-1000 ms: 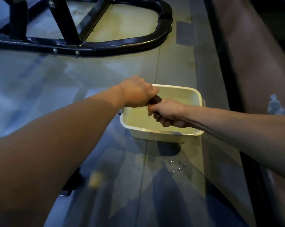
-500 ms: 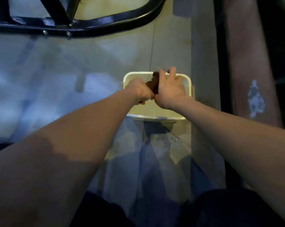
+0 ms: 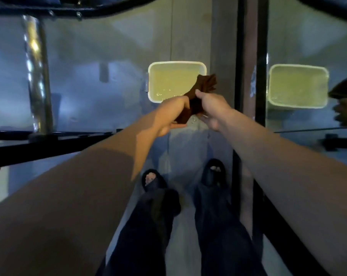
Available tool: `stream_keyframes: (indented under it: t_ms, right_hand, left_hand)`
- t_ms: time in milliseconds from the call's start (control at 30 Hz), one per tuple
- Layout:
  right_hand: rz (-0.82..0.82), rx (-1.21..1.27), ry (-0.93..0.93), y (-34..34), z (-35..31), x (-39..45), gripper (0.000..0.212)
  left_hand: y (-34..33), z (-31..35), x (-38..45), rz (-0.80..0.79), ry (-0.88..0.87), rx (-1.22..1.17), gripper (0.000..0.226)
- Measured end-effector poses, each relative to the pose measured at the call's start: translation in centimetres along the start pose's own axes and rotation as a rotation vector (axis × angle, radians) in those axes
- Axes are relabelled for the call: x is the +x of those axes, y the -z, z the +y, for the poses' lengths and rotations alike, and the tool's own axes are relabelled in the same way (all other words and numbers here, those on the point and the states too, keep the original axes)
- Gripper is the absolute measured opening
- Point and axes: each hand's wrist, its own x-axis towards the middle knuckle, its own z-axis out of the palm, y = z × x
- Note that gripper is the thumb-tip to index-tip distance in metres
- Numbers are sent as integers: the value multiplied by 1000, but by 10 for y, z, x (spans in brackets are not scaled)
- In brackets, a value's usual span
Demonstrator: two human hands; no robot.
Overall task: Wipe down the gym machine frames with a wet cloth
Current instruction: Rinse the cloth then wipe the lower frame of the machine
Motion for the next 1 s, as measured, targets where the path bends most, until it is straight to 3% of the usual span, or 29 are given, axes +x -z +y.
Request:
stream_keyframes:
  t_ms: [167,300,367,433,500,600,733,800,867,933,1000]
  right_hand:
    - [-29,-53,28,0,2,-85,21]
    - [-120,-84,133,-6,-5,-136,29]
    - [-139,-201,246,-7,-1,-161,27]
    - [-164,-246,323,-11,6,-190,26]
    - [-217,-197,295,-15,11,-207,24]
    - [-369,-151,193,-32,19,-245,29]
    - [-621,-227,80,-51,30,-298,29]
    - [-582,-324,129,-56,38,-317,25]
    - [-421,-597,300,-60,59,-333,24]
    - [-314,-975,497,-66,89,-360,32]
    - [-301,-1080,587,-73,112,-387,30]
  left_hand:
    - [5,-14,-93,61,95,-243,38]
    - [21,-30,-147,393,15,-460,23]
    - [22,-32,-178,328,13,-468,22]
    - [29,-43,-214,239,10,-497,37]
    - [41,-58,-236,232,55,-641,45]
    - [68,-87,-276,260,57,-746,26]
    - [85,-115,-323,155,24,-739,42]
    - [92,-126,-343,202,19,-689,32]
    - [103,-139,-370,286,-8,-631,24]
    - [117,-159,-400,346,14,-533,28]
    - [124,-178,-428,412,36,-498,28]
